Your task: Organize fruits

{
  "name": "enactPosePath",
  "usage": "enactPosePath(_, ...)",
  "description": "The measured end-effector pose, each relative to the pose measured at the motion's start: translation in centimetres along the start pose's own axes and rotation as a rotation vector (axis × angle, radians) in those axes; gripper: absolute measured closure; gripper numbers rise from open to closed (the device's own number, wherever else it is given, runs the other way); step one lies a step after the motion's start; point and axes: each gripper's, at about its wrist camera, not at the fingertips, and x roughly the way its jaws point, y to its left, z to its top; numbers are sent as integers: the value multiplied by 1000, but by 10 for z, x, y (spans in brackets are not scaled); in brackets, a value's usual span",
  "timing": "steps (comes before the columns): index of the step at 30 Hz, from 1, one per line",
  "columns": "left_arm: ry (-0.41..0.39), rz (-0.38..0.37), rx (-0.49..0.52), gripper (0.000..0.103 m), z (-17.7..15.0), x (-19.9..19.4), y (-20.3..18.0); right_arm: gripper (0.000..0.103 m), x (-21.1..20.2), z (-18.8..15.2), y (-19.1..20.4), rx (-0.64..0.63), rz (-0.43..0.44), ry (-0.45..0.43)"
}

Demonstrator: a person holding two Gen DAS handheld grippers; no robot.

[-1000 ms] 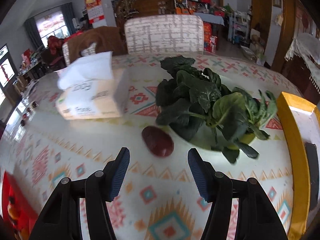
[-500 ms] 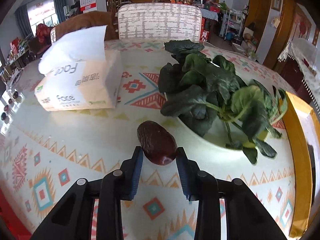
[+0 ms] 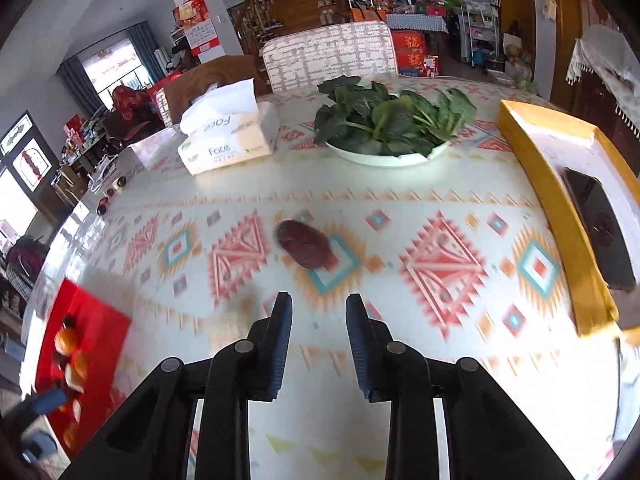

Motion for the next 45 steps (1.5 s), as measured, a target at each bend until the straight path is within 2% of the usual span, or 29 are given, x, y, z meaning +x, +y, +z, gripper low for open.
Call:
enactPosePath(2,3,24,7,23,-1,7,-10,70,3,4,-5,5,-8,-29)
enactPosePath(4,6,41,7,23,-4,11,-17,53,13,16,-6,11,-2,-41)
enactPosePath(5,5,47,7,23,-6,11,-20,40,21,22,-5,5,8,-38)
enactPosePath(6,-1,56,12,23,-9,10,-24,37,31,29,-4,1,29,-21)
enactPosePath(10,-5,119,27,23,-15,5,-27,37,61,39,1,39,112,51)
enactPosePath(14,4,153,10,23,-13,9,-21,37,69,31,9,25,114,71)
enactPosePath(16,15,154,11,23,-13,15,-21,38,65,31,17,-13,84,63)
enactPosePath(18,30,142,20,23,-15,21,-24,46,59,28,25,-69,57,60)
enactPosePath(20,38,132,29,23,-16,24,-26,47,49,22,29,-119,9,70)
enactPosePath(26,30,117,50,23,-14,19,-26,47,18,-9,-17,-102,-120,166)
enactPosePath(30,29,104,48,23,-13,23,-27,47,-2,-10,-36,-44,-37,115)
enactPosePath(34,43,97,49,23,-16,27,-30,47,11,2,-34,64,108,87)
enactPosePath(35,43,101,55,23,-17,26,-31,47,14,6,-31,76,119,67)
enactPosePath(37,42,106,54,23,-18,24,-31,47,25,20,-22,79,121,21)
enactPosePath(39,40,110,48,23,-17,23,-30,47,39,31,-13,68,101,16)
enactPosePath(41,39,109,47,23,-18,22,-30,47,56,40,-4,45,102,42)
enactPosePath(45,52,104,39,23,-19,26,-28,47,77,41,25,-68,6,103)
